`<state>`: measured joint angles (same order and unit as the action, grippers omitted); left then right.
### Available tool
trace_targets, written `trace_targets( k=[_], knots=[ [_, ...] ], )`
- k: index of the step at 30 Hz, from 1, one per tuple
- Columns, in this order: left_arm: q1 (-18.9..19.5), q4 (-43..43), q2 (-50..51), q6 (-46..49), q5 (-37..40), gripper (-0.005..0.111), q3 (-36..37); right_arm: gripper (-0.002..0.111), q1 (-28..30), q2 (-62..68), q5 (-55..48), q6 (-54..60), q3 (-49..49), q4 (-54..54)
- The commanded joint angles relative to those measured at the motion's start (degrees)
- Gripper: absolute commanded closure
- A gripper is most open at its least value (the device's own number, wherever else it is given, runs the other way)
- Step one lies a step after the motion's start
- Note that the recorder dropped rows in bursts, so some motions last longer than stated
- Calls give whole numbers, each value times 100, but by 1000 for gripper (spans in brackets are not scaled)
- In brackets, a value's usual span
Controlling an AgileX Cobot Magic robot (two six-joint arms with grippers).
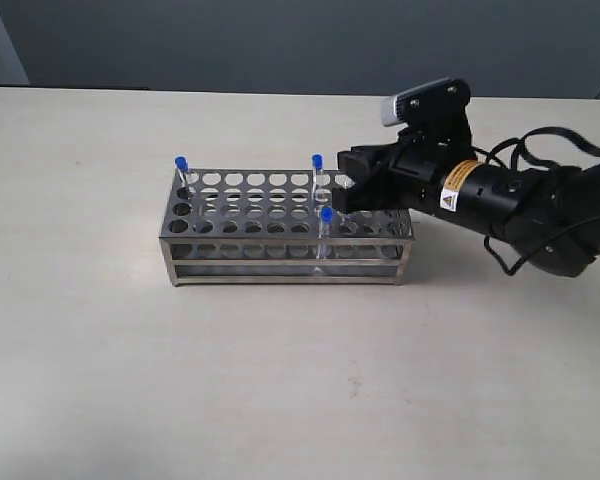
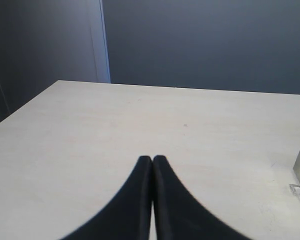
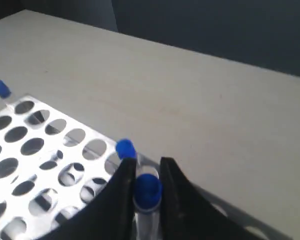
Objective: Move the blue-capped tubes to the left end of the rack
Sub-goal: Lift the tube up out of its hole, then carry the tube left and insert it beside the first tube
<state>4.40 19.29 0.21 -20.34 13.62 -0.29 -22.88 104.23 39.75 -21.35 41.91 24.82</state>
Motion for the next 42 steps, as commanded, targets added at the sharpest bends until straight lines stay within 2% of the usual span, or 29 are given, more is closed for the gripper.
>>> trace_targets(
  k=[1, 8, 11, 17, 42],
  knots=[
    [-53, -16, -21, -11, -31, 106, 19, 108, -9, -814, -219, -20, 120, 247],
    [-53, -16, -21, -11, -31, 106, 19, 108, -490, -1152, -1226, -65, 1157, 591],
    [-53, -16, -21, -11, -31, 106, 19, 108, -1091, -615, -1568, -471, 2113, 1067],
    [-53, -16, -21, -11, -31, 106, 19, 108, -1849, 549, -1722, -744, 2974, 1339],
    [-53, -16, -21, -11, -31, 106, 19, 108, -1937, 1209, -1861, -499, 3058, 1362]
  ],
)
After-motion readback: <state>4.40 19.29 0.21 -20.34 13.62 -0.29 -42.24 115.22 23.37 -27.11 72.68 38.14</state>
